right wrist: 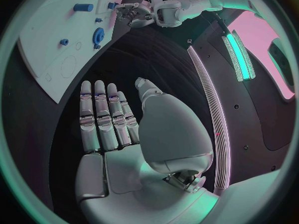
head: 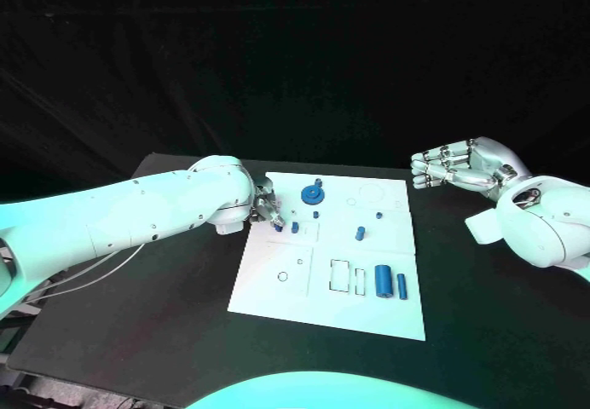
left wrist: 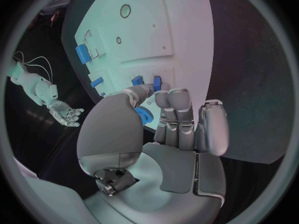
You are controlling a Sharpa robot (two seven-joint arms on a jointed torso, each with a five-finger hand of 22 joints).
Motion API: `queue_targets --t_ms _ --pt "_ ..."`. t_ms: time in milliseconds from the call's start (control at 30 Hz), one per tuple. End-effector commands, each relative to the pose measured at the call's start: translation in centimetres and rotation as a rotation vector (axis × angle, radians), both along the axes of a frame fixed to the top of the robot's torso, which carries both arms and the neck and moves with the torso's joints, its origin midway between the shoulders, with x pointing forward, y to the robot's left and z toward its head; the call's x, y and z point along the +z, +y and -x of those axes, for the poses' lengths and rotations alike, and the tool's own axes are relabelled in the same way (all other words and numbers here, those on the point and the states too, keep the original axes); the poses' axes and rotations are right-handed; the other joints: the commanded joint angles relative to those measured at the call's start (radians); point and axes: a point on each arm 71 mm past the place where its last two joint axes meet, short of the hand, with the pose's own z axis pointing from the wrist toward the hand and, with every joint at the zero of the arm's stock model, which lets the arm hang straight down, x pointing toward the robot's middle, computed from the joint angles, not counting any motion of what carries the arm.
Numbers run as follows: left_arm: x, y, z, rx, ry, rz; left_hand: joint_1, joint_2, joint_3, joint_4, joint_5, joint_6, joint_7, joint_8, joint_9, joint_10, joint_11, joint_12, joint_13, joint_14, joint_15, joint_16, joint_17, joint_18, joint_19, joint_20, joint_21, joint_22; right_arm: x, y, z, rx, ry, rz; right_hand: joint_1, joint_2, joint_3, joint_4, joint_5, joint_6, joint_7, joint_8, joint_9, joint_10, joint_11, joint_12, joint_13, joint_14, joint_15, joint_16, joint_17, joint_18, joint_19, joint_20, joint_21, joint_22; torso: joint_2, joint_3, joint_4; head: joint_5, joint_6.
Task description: Assemble the parts on the task board
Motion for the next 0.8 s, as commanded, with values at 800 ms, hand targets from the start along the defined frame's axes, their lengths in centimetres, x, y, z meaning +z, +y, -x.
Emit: queue_targets --t_ms 800 --pt "-0.57 0.27 -0.33 0.008 0.036 -0.007 -0.018 0.049 -0.318 0.092 -0.004 0.045 -0.027 -0.036 0.025 0.001 -0.007 0.014 0.016 0.0 -0.007 0.002 0.003 -0.015 0.005 -0.005 0.002 0.021 0.01 0.22 0.09 0.021 -0.001 0.002 -0.011 0.002 -0.011 0.005 0.006 0.006 -0.001 0.003 0.001 -0.007 -0.003 0.011 -0.002 0.001 -0.003 -0.001 -0.005 0.015 -0.007 0.0 -0.001 -0.005 0.0 -0.0004 0.0008 -0.006 0.003"
